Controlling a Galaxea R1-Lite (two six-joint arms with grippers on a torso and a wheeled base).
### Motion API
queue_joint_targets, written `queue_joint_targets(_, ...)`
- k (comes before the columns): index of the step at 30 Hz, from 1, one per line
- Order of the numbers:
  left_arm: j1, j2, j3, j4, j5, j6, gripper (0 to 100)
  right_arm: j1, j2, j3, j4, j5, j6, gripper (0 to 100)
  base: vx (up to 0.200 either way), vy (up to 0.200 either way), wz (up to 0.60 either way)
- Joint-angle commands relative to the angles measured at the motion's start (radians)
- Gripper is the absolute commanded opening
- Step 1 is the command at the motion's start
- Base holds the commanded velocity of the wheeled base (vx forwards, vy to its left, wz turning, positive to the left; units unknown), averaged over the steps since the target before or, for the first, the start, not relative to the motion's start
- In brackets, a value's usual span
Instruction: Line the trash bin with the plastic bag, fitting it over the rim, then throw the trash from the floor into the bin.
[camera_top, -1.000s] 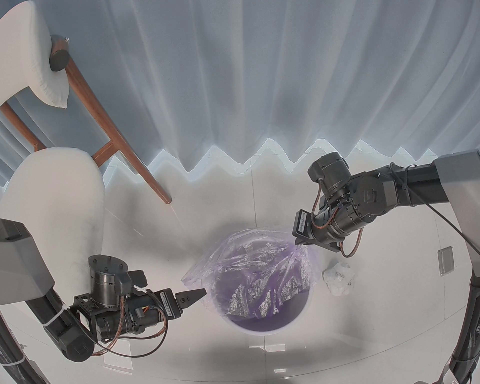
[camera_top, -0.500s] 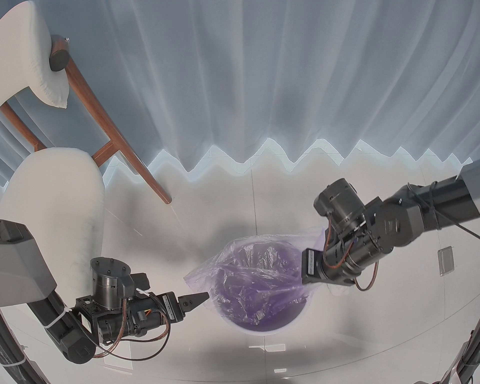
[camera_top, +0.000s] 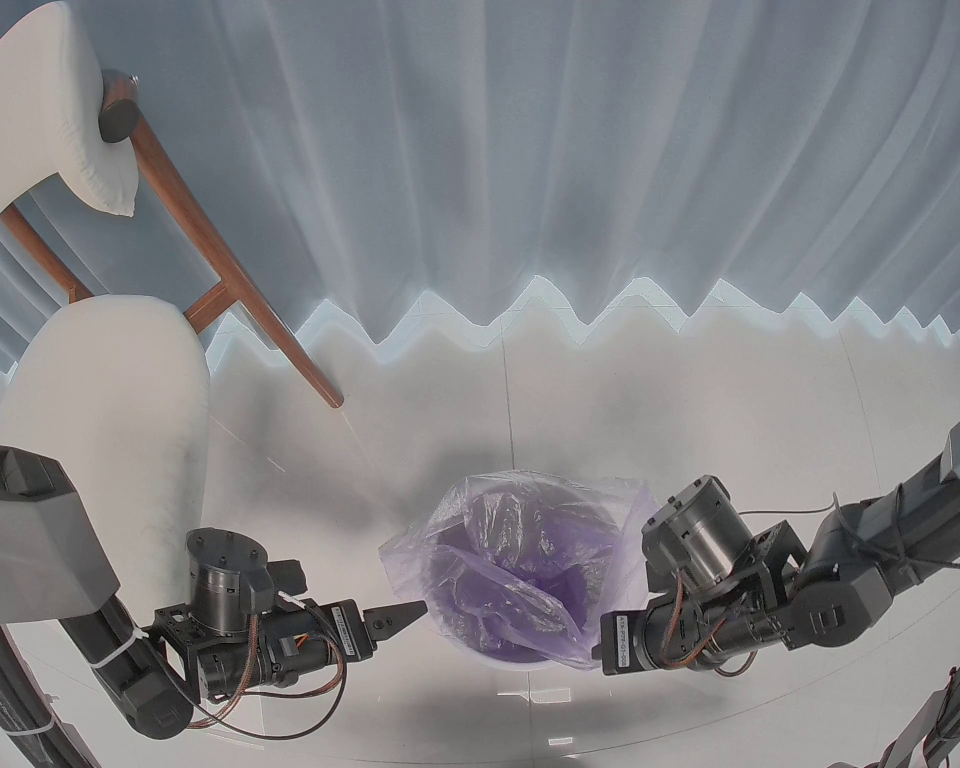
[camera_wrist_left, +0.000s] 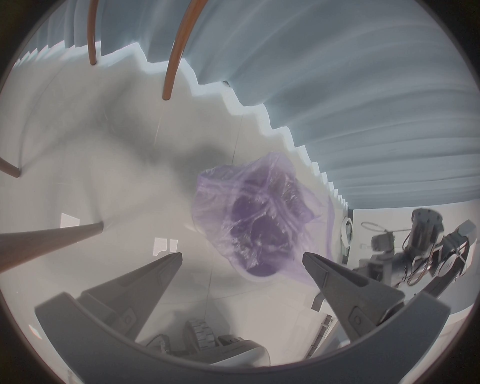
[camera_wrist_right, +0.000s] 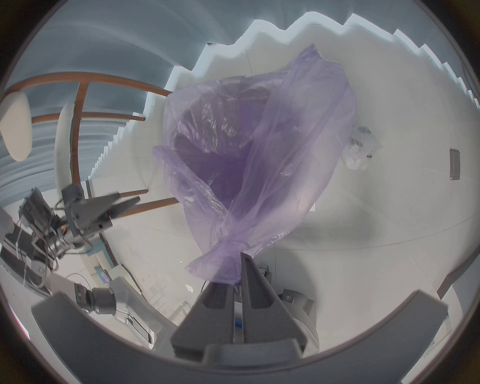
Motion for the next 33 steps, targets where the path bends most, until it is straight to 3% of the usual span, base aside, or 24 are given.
queue_joint_targets(1,0.023,-0.004,0.030,-0.038,-0.009,-0.005,100,0.026,-0.014,0.051,-0.017,-0.002,0.006,0,-0.200,0.000,0.00)
queue_joint_targets(8,0.052,0.007,0.040,-0.099,-0.046,-0.065,100,0.020,-0.008,0.027,-0.029,-0.002,0.037,0,-0.200,0.000,0.00)
queue_joint_targets(18,0.049,0.014,0.042,-0.099,-0.045,-0.065,100,0.009,0.056,-0.007,-0.086,-0.037,0.028,0,-0.200,0.000,0.00)
queue_joint_targets(33,0.040,0.010,0.043,-0.099,-0.011,-0.056,100,-0.041,0.171,-0.070,-0.126,-0.077,-0.023,0,0.000,0.000,0.00)
